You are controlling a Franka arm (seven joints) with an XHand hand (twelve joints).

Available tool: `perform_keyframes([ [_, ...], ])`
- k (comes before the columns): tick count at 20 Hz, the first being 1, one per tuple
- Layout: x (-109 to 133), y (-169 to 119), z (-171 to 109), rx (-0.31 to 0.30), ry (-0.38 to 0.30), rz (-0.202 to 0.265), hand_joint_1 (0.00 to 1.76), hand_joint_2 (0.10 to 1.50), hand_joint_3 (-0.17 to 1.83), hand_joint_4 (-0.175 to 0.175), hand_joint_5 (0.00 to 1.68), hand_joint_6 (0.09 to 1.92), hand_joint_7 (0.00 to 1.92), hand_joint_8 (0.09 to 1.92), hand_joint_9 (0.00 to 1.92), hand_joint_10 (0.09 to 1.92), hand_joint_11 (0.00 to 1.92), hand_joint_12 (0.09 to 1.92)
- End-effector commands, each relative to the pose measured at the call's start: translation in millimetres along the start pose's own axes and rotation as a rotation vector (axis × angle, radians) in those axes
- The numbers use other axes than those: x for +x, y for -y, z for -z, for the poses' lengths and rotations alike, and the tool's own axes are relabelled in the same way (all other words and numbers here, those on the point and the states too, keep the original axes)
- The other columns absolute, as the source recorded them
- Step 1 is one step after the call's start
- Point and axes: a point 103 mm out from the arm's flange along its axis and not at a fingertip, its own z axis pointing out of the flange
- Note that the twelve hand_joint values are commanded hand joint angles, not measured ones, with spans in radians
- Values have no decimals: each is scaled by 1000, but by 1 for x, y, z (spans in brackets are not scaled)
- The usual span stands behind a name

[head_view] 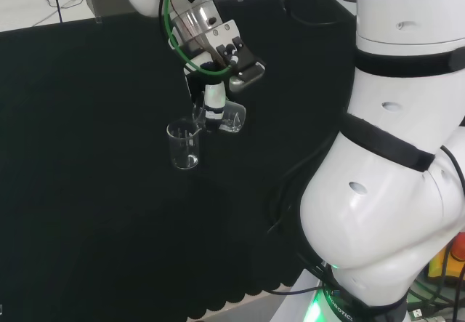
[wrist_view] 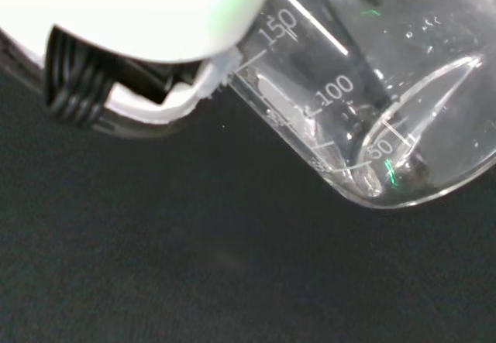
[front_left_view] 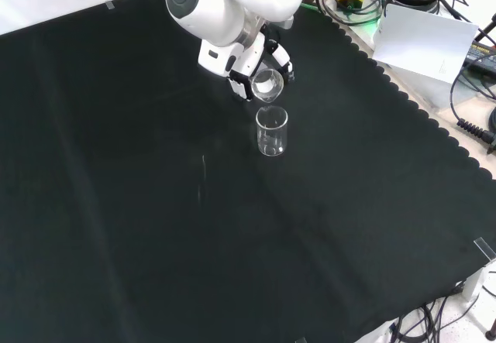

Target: Pour the water from the handheld beaker into the one on the table.

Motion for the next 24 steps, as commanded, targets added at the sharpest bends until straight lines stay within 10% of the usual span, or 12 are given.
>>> perform_keyframes([
  [1, 6, -2, 5, 26, 20, -11, 1326, 540, 790, -175, 1354, 553, 1416, 517, 1800, 253, 1445, 576],
  [24, 24, -1, 17, 99, 108, -67, 1325, 535, 811, -175, 1335, 600, 1396, 567, 1774, 322, 1434, 590],
])
